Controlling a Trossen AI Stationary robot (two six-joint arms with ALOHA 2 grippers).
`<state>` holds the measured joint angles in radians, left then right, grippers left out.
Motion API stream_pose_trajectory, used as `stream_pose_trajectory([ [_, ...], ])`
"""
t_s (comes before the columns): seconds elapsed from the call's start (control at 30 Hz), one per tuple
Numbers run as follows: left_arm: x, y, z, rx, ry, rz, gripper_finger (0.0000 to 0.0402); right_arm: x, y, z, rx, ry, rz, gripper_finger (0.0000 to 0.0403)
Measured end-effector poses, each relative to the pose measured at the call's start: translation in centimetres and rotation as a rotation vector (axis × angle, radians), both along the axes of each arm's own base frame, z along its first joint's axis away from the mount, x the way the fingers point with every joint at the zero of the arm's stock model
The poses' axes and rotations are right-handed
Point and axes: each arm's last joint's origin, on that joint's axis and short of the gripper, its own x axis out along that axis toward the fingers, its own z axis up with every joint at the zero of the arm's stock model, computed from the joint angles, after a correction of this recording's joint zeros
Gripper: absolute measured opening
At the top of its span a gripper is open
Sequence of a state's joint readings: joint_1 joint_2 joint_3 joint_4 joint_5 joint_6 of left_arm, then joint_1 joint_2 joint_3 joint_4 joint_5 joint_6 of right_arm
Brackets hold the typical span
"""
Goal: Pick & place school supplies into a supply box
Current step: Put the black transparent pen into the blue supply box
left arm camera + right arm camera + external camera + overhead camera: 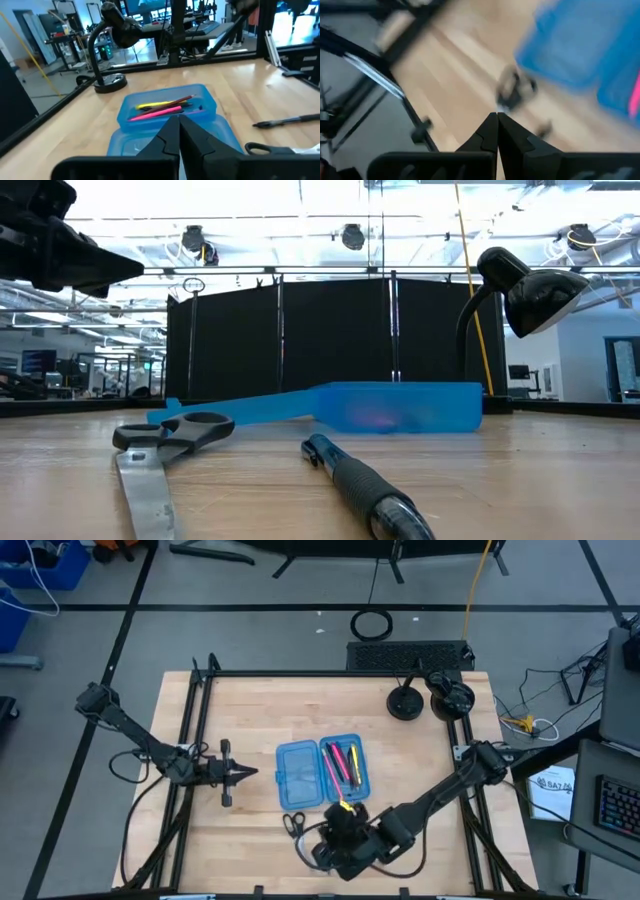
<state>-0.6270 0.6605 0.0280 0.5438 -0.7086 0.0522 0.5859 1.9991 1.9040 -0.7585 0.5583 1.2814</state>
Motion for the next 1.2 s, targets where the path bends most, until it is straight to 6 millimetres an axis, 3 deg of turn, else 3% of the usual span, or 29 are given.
stream_pose_trajectory([
  [0.13, 0.0, 0.0, 0.0, -0.057, -0.004, 0.004, 0.0026, -0.3, -0.2, -3.1, 0.142, 0.116, -0.042, 0.0000],
  [0.5, 0.0, 0.0, -0.1, -0.083, 0.002, 0.005, 0.0020, 3.1, 2.8, -9.8, 0.270, 0.134, 0.043, 0.0000],
  [0.73, 0.0, 0.0, -0.3, -0.090, 0.018, 0.008, 0.0004, 1.7, 2.6, -11.3, 0.179, 0.380, 0.044, 0.0000],
  [0.97, 0.0, 0.0, -0.4, -0.083, 0.028, 0.009, 0.0030, 2.8, 1.6, -11.7, 0.234, 0.373, 0.094, 0.0004],
  [1.2, 0.0, 0.0, -0.4, -0.081, 0.030, 0.008, 0.0026, 3.2, 0.1, -11.8, 0.208, 0.414, 0.082, 0.0063],
])
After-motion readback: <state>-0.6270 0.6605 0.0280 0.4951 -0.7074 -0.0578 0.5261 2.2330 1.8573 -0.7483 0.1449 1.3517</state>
